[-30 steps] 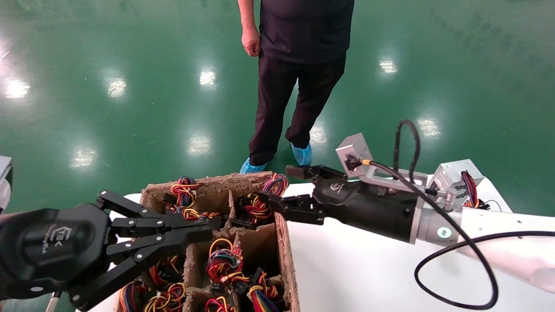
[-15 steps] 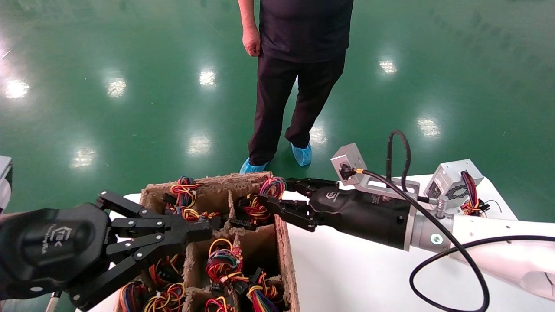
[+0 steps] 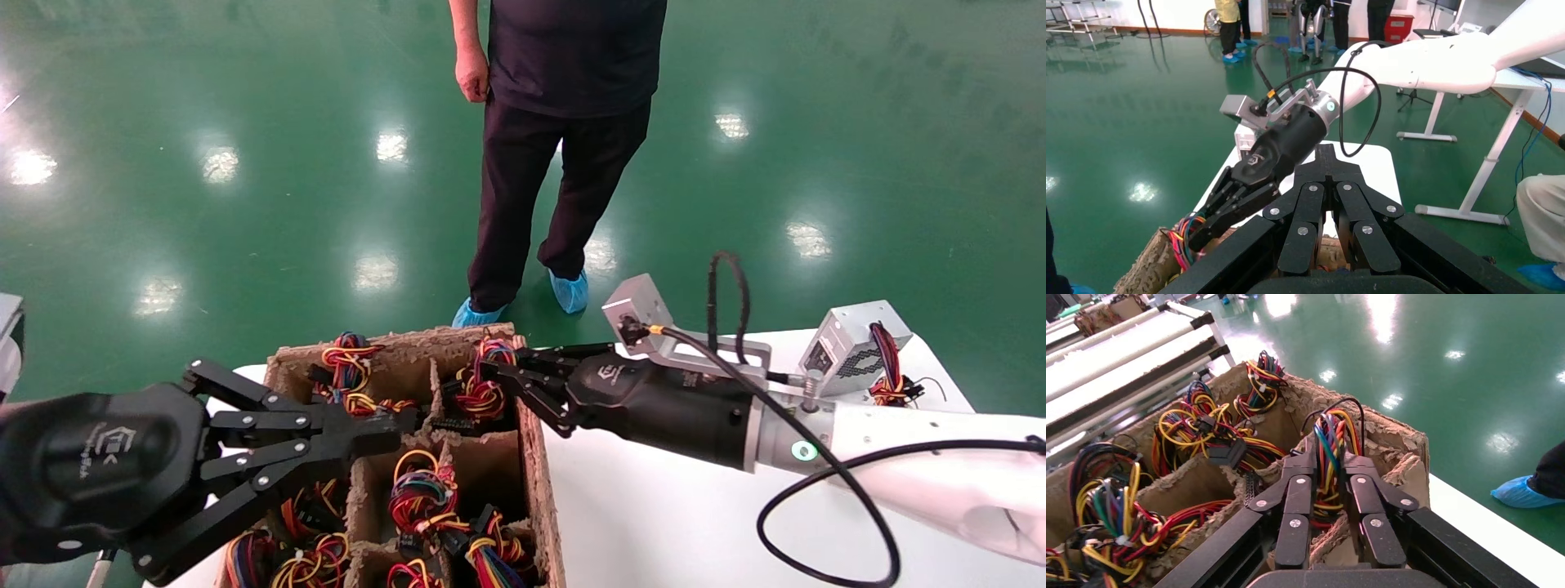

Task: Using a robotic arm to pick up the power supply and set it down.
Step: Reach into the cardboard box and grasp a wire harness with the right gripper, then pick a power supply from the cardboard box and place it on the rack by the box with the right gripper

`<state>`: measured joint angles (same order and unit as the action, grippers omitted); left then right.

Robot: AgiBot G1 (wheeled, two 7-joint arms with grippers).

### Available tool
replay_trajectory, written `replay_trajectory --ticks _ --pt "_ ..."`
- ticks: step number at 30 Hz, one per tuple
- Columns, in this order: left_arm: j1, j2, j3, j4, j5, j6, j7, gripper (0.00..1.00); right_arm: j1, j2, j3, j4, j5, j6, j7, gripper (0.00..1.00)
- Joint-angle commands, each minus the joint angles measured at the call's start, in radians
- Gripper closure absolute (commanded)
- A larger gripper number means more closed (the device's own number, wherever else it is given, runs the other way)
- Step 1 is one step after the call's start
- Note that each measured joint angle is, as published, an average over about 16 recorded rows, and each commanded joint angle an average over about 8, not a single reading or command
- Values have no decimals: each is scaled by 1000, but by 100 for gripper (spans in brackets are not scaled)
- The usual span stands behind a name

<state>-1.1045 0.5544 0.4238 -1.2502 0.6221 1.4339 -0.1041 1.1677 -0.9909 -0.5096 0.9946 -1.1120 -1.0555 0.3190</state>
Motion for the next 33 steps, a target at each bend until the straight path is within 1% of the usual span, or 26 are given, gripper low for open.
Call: replay_trajectory --ticks 1,8,14,25,33 --pt "0 0 0 0 0 0 0 100 3 -8 -5 -8 -9 5 -8 100" --pt "0 0 0 0 0 0 0 100 7 -17 -7 -15 -14 7 -16 100" --pt "0 0 0 0 0 0 0 100 5 -20 -1 -14 1 0 -16 100" --pt "0 0 0 0 0 0 0 100 7 -6 39 22 74 -34 -13 100" --pt "0 0 0 0 0 0 0 100 23 25 86 82 138 -38 11 100"
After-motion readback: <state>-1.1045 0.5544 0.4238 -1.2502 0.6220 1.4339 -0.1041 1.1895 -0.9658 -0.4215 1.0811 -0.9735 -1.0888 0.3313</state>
